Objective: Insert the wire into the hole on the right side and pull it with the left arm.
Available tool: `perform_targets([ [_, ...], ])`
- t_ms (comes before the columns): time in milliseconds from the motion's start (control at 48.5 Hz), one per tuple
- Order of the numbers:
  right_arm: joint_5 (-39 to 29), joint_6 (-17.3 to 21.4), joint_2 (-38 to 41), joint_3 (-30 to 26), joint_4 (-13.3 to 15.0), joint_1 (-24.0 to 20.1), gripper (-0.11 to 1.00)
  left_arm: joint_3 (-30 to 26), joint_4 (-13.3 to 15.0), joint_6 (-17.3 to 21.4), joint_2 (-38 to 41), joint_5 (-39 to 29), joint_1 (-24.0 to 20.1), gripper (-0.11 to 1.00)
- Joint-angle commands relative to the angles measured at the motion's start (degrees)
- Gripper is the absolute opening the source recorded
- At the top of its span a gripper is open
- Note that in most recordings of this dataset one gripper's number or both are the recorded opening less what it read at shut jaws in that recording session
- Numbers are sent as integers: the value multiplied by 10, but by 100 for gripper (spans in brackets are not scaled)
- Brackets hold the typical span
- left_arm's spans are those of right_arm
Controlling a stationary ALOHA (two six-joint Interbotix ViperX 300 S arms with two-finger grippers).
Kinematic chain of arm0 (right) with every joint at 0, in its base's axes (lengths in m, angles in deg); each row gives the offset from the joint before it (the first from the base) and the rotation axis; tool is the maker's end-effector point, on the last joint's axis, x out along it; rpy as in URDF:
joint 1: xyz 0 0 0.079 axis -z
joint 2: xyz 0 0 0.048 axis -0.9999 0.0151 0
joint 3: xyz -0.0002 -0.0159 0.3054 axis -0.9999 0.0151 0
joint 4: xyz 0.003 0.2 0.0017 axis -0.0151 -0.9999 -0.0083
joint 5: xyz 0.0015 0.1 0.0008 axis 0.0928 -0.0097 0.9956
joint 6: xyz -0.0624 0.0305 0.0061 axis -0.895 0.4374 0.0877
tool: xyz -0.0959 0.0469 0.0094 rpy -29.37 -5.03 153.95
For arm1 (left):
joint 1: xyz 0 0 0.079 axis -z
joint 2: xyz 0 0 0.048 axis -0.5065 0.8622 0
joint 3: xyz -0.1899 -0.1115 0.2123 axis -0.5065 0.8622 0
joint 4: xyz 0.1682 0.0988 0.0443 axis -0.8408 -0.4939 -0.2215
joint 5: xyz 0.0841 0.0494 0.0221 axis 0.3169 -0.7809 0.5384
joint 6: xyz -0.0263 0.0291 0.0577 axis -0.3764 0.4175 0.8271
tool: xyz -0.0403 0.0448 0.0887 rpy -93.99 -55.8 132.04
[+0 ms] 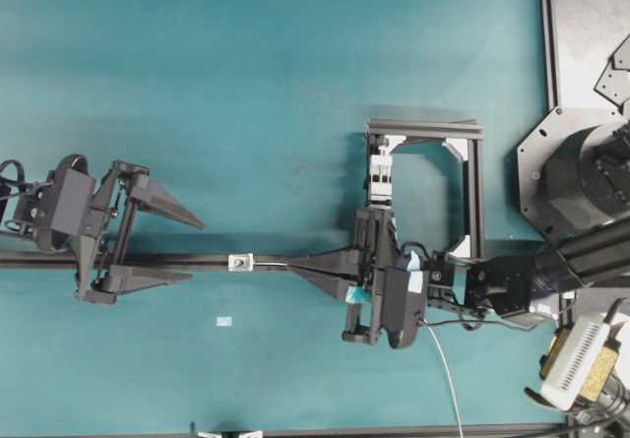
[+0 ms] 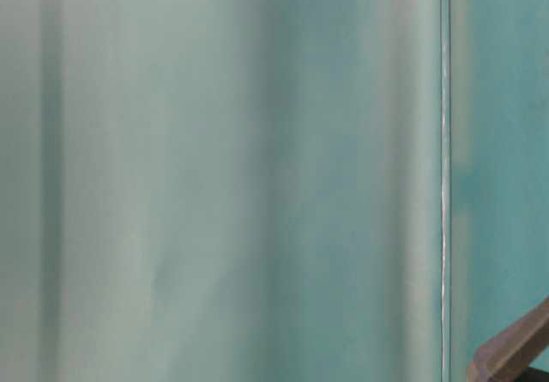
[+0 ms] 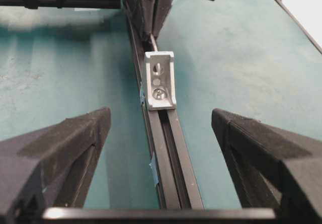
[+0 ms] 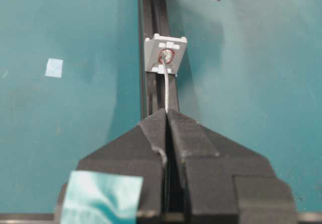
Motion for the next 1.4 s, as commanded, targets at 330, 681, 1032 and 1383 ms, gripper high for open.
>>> perform_targets([
  [330, 5, -4, 8, -28, 4, 12, 3, -8, -1, 1, -8, 2, 4, 73],
  [681, 5, -6, 22, -47, 15, 24, 3, -12, -1, 2, -7, -8, 4, 73],
  [1032, 5, -7, 27, -60, 18, 32, 3, -18, -1, 2, -7, -25, 4, 73],
  [1383, 5, -8, 27, -64, 23, 34, 3, -28, -1, -4, -8, -54, 4, 73],
])
